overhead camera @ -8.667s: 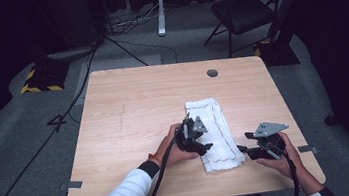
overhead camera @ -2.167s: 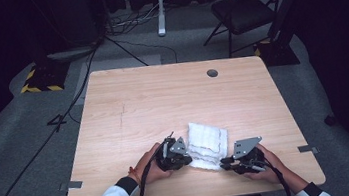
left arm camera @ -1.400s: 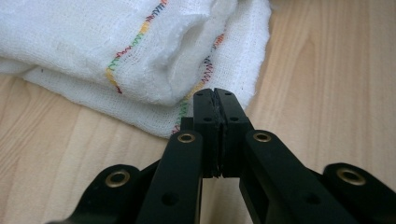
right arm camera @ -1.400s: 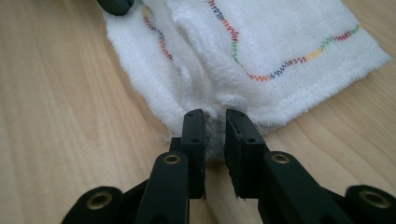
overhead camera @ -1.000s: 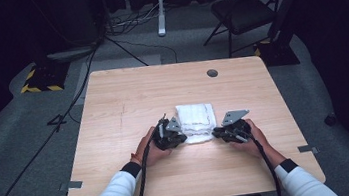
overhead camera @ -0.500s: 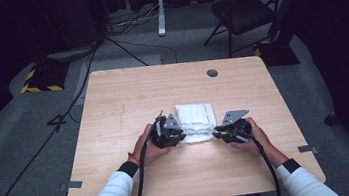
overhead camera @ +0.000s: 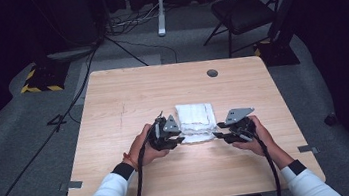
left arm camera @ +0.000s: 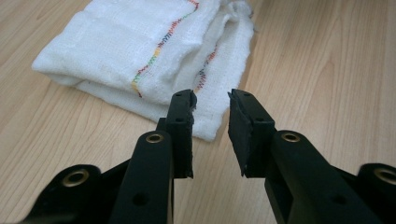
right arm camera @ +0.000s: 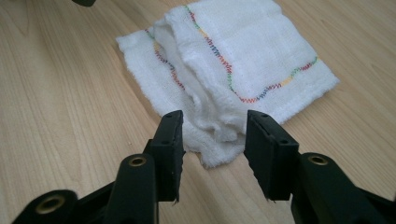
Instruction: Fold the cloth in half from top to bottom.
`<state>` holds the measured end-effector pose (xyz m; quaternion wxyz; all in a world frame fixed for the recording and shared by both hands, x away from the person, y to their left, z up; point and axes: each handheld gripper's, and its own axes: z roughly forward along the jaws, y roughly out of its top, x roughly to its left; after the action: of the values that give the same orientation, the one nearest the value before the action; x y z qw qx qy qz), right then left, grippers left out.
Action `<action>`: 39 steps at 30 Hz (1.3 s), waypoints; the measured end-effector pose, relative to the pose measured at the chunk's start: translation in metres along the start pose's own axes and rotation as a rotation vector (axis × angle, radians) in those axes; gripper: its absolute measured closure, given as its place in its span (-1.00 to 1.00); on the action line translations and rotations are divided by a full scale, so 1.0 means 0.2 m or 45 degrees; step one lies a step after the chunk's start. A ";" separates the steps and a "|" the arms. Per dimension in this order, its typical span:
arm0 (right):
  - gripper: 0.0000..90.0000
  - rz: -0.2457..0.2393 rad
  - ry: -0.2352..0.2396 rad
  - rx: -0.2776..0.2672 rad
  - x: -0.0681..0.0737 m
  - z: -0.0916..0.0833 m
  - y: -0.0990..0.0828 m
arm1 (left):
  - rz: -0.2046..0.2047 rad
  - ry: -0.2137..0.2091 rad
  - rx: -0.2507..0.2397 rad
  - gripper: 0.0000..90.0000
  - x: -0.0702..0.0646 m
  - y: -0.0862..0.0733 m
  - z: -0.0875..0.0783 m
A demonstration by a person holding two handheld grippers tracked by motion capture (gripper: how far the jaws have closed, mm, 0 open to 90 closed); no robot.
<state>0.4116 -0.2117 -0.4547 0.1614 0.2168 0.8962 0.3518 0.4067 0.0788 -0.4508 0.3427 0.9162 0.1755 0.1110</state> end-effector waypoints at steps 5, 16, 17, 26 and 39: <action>0.08 -0.008 -0.019 0.003 0.02 -0.04 0.01 | -0.015 0.066 0.020 0.19 -0.01 0.00 -0.04; -0.22 -0.022 -0.071 0.017 0.04 -0.11 0.00 | -0.028 0.130 0.047 -0.36 -0.05 -0.02 -0.10; -0.25 -0.028 -0.081 0.024 0.04 -0.11 -0.01 | -0.028 0.133 0.048 -0.39 -0.05 -0.02 -0.10; -0.24 -0.052 -0.117 0.077 0.06 -0.18 -0.06 | -0.021 0.192 0.065 -0.50 -0.07 -0.10 -0.16; -0.25 -0.020 -0.158 0.125 0.05 -0.25 -0.20 | -0.017 0.300 0.135 -0.51 -0.11 -0.23 -0.27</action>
<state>0.3704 -0.2610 -0.4496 0.2084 0.2389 0.9024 0.2919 0.3584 0.1347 -0.4442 0.2715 0.9125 0.2262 0.2060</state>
